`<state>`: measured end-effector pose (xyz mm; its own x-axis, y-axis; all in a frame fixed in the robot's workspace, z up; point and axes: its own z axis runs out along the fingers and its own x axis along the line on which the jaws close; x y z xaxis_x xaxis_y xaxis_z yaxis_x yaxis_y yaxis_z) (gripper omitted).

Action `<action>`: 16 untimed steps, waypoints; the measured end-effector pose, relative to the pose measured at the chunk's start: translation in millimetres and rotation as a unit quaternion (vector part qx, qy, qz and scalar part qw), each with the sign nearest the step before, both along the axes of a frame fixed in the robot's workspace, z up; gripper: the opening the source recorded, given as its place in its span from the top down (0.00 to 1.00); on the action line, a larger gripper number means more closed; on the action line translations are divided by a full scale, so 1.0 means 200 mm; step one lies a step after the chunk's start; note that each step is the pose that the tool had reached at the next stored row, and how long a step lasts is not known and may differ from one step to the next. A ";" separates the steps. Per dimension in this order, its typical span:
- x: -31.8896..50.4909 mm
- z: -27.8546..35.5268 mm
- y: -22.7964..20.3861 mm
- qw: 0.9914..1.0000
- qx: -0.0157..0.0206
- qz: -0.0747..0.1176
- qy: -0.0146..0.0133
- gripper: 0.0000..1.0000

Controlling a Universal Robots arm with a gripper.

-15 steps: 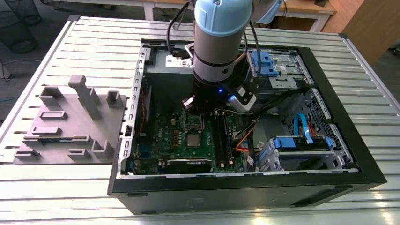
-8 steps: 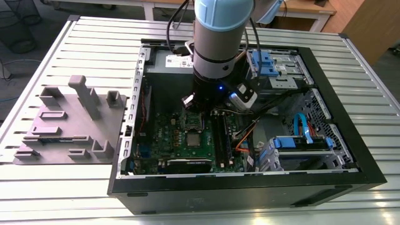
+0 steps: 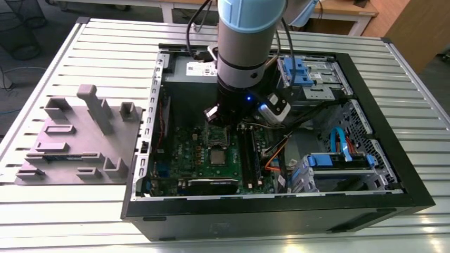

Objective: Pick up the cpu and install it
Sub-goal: 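Close the cpu cover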

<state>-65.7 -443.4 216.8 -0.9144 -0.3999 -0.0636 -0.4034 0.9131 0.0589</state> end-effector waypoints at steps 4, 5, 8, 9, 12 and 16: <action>0.000 0.005 -0.024 1.000 0.000 0.001 -0.001 0.89; 0.000 0.006 -0.030 1.000 0.000 0.001 -0.001 0.89; 0.000 0.013 -0.047 1.000 0.000 0.001 -0.001 0.89; 0.000 0.015 -0.053 1.000 0.000 0.001 -0.001 0.89; 0.000 0.021 -0.071 1.000 0.001 0.001 -0.001 0.89; 0.000 0.025 -0.095 1.000 0.001 0.001 -0.001 0.89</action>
